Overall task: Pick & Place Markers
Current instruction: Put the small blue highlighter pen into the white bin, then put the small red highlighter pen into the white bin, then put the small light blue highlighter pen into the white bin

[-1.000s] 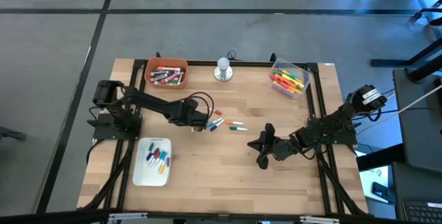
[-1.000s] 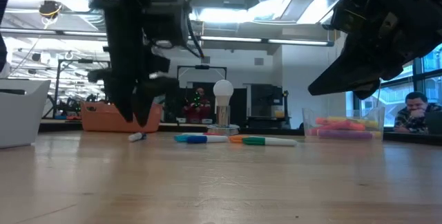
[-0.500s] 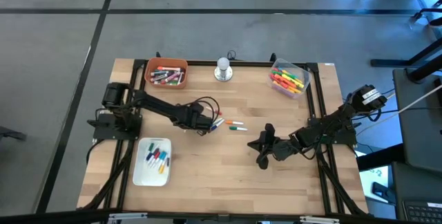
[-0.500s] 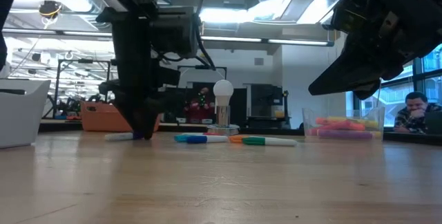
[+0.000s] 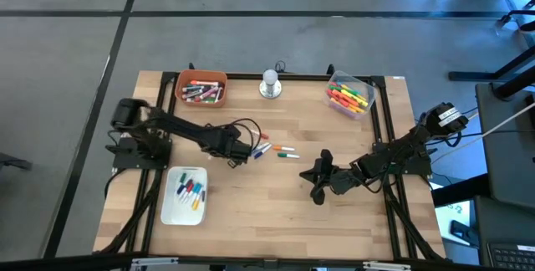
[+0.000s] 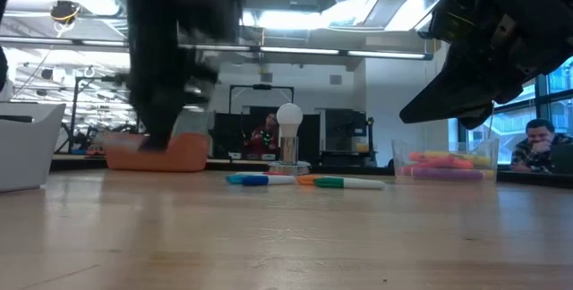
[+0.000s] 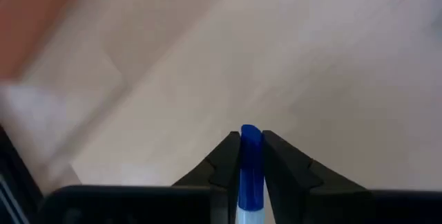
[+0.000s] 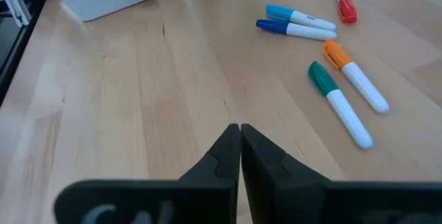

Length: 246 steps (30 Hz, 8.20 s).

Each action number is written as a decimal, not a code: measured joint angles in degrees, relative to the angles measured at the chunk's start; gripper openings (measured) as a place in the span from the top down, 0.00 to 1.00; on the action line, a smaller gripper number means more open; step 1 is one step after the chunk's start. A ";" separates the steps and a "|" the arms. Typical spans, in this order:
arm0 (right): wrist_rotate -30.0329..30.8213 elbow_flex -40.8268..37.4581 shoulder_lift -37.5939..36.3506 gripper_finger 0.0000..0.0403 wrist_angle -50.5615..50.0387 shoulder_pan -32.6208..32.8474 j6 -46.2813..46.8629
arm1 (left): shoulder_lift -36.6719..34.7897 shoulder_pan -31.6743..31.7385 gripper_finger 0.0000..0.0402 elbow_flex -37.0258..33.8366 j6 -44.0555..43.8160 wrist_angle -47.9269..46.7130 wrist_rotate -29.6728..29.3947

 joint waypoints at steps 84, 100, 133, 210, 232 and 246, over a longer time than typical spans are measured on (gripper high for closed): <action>3.03 0.02 0.02 0.96 -6.09 -0.07 -0.40 | 8.67 21.68 0.62 -0.16 70.52 42.40 21.71; 3.02 0.02 0.02 0.96 -6.44 -0.07 -0.20 | 5.31 19.20 0.92 -0.82 57.14 39.03 19.98; 3.05 0.02 0.02 0.96 -6.90 -0.05 0.89 | -25.55 -43.02 0.84 -0.41 -35.42 -13.90 8.07; 3.73 0.02 0.02 0.96 -5.63 -0.07 4.27 | 3.79 1.38 0.58 -3.38 19.51 44.38 -4.84; 1.11 0.02 0.02 0.96 -6.00 -0.04 4.30 | 2.42 1.04 0.92 -3.55 26.46 29.30 4.56; 0.88 0.02 0.02 0.96 -6.95 -0.04 5.53 | -27.23 -12.28 0.91 0.92 2.23 -14.52 7.11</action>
